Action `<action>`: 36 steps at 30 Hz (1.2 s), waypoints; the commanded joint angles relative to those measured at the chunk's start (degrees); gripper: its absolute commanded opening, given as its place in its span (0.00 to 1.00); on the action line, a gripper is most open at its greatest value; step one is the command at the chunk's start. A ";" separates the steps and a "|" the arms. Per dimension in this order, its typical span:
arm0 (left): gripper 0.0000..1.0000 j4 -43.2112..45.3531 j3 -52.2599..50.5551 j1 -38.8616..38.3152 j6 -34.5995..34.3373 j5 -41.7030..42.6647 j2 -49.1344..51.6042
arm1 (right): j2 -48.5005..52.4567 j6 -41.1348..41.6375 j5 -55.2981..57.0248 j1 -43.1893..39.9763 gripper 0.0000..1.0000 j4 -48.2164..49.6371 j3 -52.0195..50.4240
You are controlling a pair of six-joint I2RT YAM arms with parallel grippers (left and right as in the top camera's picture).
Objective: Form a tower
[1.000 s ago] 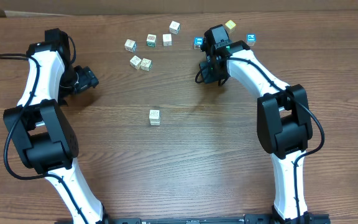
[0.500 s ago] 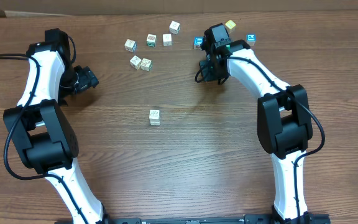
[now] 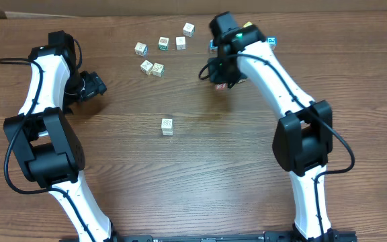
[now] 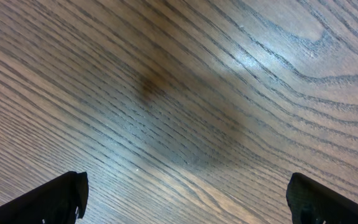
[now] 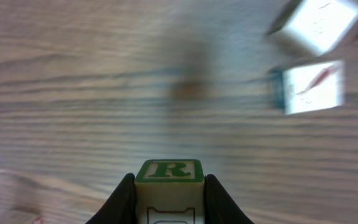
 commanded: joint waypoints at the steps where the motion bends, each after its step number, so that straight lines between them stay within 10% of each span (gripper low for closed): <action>1: 1.00 0.04 0.13 -0.35 0.68 -0.28 0.68 | -0.90 6.91 -0.39 3.08 0.20 0.22 -3.04; 7: 1.00 0.04 0.13 -0.35 0.68 -0.28 0.68 | -0.37 7.13 -0.35 7.15 0.24 2.23 -8.96; 15: 1.00 0.04 0.13 -0.35 0.68 -0.28 0.68 | -0.33 7.13 -0.31 8.96 0.64 3.21 -10.27; 36: 1.00 0.04 0.13 -0.35 0.68 -0.28 0.68 | -0.26 5.03 -4.83 9.66 0.74 -1.38 -10.27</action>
